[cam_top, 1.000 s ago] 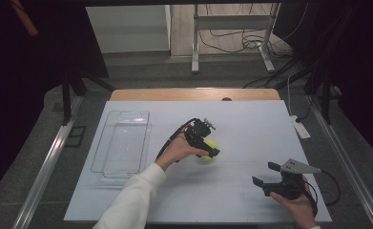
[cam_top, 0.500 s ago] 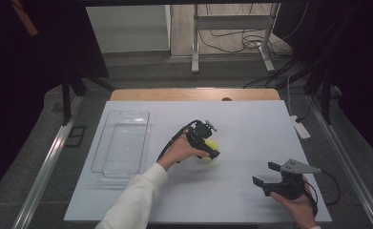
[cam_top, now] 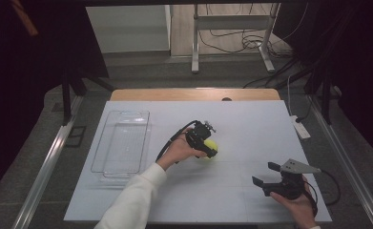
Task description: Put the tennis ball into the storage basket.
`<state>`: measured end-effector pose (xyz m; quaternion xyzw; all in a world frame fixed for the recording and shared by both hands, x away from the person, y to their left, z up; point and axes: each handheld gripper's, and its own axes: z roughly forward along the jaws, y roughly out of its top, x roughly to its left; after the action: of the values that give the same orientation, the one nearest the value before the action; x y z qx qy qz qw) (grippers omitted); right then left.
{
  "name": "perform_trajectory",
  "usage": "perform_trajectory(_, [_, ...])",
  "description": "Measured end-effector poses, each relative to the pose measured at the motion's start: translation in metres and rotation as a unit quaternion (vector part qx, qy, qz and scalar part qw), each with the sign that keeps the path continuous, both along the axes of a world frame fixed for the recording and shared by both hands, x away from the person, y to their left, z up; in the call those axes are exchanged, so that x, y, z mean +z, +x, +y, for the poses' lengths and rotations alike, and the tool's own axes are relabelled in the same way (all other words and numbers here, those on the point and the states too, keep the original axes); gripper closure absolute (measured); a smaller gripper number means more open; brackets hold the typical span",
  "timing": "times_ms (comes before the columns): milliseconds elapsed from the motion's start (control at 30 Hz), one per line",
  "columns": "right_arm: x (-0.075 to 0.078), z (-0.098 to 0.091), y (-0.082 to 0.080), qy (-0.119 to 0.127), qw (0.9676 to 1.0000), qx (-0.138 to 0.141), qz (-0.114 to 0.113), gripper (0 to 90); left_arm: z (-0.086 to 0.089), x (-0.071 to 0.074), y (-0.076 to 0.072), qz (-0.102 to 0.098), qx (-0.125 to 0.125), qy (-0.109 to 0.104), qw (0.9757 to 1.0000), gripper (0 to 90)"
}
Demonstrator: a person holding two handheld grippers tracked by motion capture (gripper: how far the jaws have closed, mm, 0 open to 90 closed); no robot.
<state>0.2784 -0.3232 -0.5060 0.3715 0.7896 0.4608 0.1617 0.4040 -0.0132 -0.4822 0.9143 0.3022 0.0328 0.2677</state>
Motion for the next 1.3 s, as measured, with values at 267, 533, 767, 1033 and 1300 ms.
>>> perform_trajectory(267, [0.0, 0.0, 0.0, 0.001, 1.0, 0.0, 0.0, 10.8, 0.005, 0.009, -0.002, -0.009, -0.002, -0.011, 0.9999, 27.3])
perform_trajectory(533, [0.0, 0.0, 0.0, 0.0, 1.0, -0.001, 0.001, 10.8, 0.008, 0.014, -0.006, -0.018, -0.013, -0.014, 0.9997, 27.3])
perform_trajectory(767, [0.0, 0.0, 0.0, 0.0, 1.0, -0.001, 0.0, 10.9, 0.008, 0.019, -0.01, -0.021, -0.018, -0.023, 0.9994, 27.3])
perform_trajectory(1033, [0.0, 0.0, 0.0, 0.0, 1.0, -0.001, 0.001, 10.8, 0.013, 0.027, -0.015, -0.029, -0.017, -0.033, 0.9989, 27.3])
perform_trajectory(1300, [0.0, 0.0, 0.0, 0.0, 1.0, -0.001, 0.001, 10.9, 0.017, 0.033, -0.018, -0.04, -0.014, -0.038, 0.9984, 27.3])
